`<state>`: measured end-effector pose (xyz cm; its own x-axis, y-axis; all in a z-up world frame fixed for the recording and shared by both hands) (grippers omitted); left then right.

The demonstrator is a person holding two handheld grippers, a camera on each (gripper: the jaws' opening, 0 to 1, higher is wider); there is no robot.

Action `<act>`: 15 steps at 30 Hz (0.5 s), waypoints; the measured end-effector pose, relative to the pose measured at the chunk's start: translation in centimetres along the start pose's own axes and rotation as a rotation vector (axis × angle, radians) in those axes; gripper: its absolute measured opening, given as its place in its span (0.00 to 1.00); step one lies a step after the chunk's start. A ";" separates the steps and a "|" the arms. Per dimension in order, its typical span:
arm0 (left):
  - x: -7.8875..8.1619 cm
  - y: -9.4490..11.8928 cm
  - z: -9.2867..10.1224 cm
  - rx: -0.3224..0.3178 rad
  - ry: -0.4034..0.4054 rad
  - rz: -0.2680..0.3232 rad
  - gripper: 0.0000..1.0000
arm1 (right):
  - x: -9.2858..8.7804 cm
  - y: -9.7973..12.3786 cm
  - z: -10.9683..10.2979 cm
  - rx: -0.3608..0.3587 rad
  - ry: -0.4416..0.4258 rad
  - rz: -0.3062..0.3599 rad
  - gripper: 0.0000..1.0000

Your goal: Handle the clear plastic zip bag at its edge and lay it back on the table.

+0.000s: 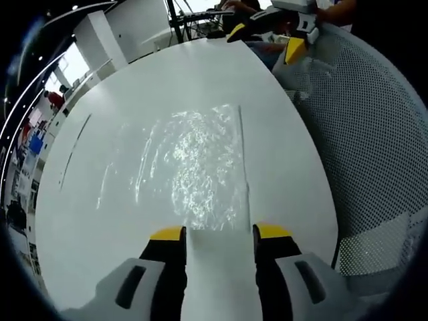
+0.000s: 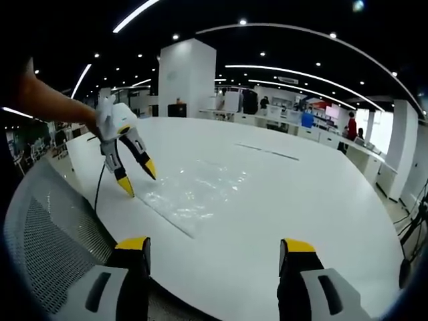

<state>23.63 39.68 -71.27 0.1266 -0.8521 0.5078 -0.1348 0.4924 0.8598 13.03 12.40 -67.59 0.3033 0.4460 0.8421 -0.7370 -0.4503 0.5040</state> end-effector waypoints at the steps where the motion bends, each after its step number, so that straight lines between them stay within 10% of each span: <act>1: 0.0 0.0 0.0 -0.002 0.000 0.000 0.39 | 0.0 0.0 0.0 0.001 0.001 -0.002 0.78; 15: 0.9 -0.5 0.3 -0.031 -0.036 -0.008 0.32 | 0.1 0.1 -0.1 -0.002 -0.003 -0.015 0.77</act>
<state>23.55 38.64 -71.32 0.0920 -0.8616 0.4991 -0.1030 0.4903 0.8654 12.91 12.47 -67.52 0.3158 0.4504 0.8351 -0.7339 -0.4420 0.5158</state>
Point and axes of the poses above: the point that each gripper's makers call its tool centre point, and the gripper's own axes: y roughly backward along the fingers, z roughly to its right, x roughly out of its top, the point moved 7 cm from there along y, roughly backward along the fingers, and after that the axes turned 10 degrees about y, right-handed, at the moved point
